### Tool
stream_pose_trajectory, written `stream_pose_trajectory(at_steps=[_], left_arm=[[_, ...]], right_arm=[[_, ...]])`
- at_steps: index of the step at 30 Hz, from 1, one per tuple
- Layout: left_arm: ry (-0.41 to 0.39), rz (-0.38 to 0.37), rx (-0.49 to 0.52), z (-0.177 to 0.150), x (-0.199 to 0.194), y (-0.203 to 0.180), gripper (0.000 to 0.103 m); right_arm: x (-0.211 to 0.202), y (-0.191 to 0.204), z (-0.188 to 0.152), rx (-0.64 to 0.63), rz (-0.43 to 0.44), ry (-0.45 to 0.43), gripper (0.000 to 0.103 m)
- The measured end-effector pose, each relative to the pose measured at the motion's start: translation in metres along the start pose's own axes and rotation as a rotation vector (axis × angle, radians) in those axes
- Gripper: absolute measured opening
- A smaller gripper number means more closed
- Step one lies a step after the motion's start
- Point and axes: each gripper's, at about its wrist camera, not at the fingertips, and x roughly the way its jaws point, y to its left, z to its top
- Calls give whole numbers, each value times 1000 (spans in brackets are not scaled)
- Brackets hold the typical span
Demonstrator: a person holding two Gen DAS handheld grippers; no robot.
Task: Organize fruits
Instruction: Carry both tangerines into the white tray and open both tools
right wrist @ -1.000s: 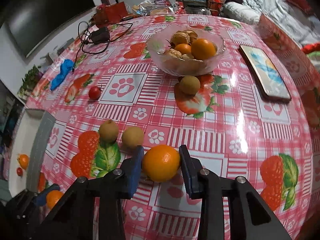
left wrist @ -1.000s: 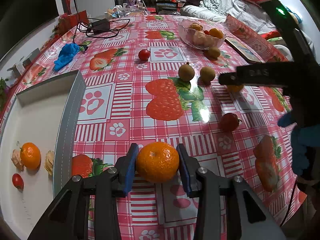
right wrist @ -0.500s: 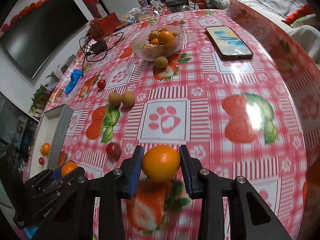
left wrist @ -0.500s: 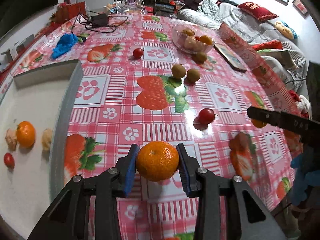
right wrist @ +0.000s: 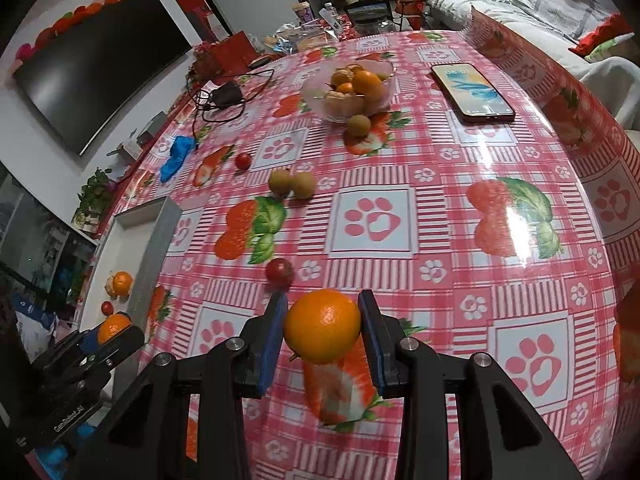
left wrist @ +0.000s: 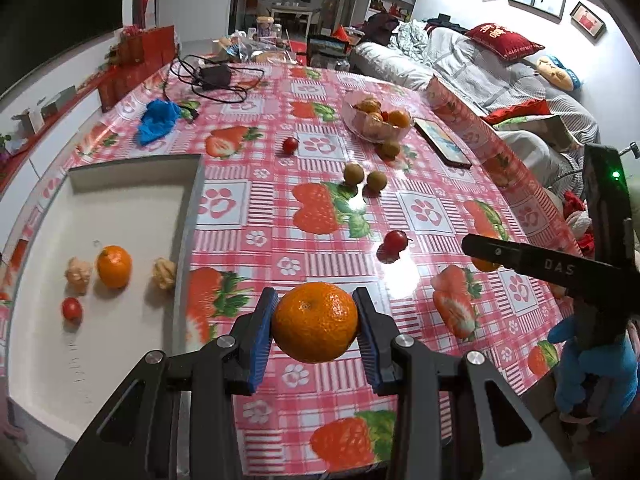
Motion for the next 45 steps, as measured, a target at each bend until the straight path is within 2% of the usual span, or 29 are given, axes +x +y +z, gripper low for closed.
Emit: stream_pose_trajectory(at_steps=[15,21,27,37,45], left_arm=[[-75,50,-131,3,-33,68,42],[-93,106,-163,-2,-41,100,42],[-74,150,-224,-13,-40,137,42],[-9,198,-238,-31,-25,170,42],[41,208,-258,-36,-7,185,42]], right_arm=[[1,60,6,-71,39,15,38],[12,100,9,-133,68,37,38],[31,146,8,-202,108,74,38],[76,225,1,-318,174,159,38],[109,256,-8,-372,178,222,38]])
